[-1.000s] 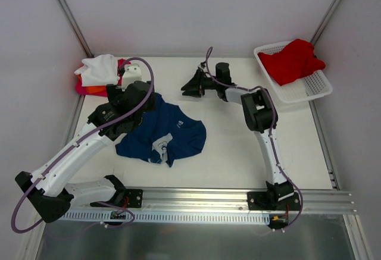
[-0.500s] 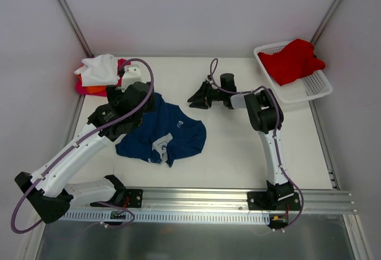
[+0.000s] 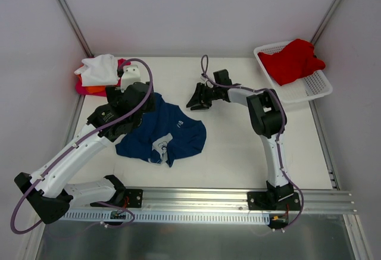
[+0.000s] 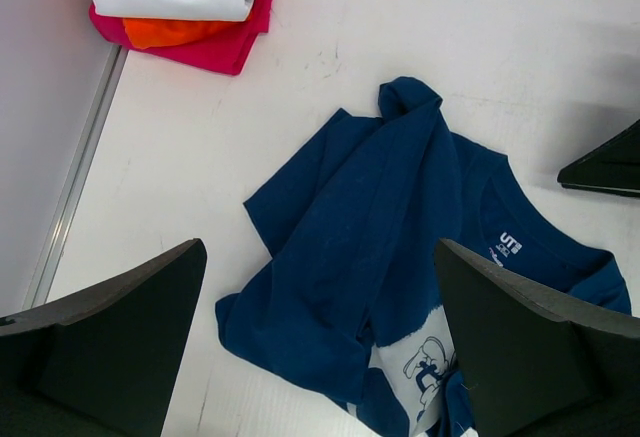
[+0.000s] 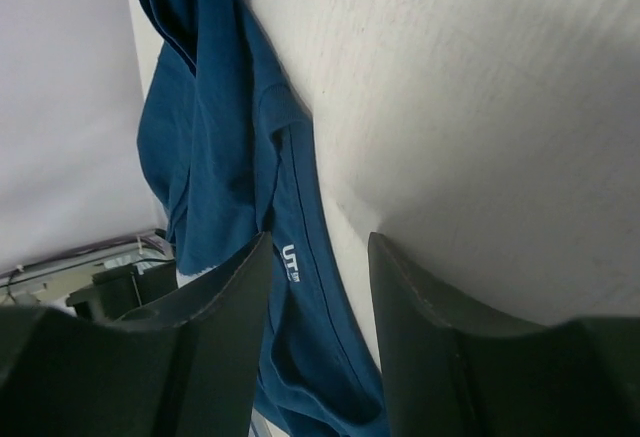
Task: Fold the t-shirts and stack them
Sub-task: Flatten out the tshirt
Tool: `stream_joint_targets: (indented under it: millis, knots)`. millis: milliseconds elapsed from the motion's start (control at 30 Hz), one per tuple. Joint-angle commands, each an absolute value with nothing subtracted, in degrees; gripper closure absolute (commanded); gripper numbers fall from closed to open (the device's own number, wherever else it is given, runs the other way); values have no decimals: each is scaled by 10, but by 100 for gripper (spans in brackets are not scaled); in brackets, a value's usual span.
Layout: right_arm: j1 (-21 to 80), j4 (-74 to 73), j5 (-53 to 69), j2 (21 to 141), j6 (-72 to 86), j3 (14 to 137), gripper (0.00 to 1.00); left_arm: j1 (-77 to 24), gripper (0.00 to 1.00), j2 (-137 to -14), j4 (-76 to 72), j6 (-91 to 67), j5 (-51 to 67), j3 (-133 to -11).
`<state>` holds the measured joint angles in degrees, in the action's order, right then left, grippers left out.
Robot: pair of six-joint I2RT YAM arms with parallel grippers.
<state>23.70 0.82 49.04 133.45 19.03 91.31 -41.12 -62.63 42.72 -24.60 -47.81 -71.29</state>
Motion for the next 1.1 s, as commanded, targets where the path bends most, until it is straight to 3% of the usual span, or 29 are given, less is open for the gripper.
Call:
stream_joint_targets:
  millis: [0, 433, 767, 833, 900, 1033, 1067]
  knots:
    - [254, -48, 448, 1309, 130, 925, 53, -403, 1, -617, 425, -258, -480, -708]
    - [322, -78, 432, 1358, 114, 997, 53, -403, 1, -611, 425, -255, -477, -700]
    - [325, -124, 441, 1423, 131, 1135, 53, -403, 1, -598, 425, -250, -479, -693]
    - [326, -124, 439, 1426, 133, 1142, 57, -403, 1, -595, 425, -249, -482, -691]
    - [325, -120, 440, 1422, 134, 1140, 69, -403, 1, -592, 425, -248, -483, -690]
    - [326, -116, 442, 1420, 136, 1130, 80, -402, 1, -590, 425, -247, -485, -687]
    - [325, -112, 441, 1419, 136, 1122, 87, -402, 1, -590, 425, -247, -485, -686]
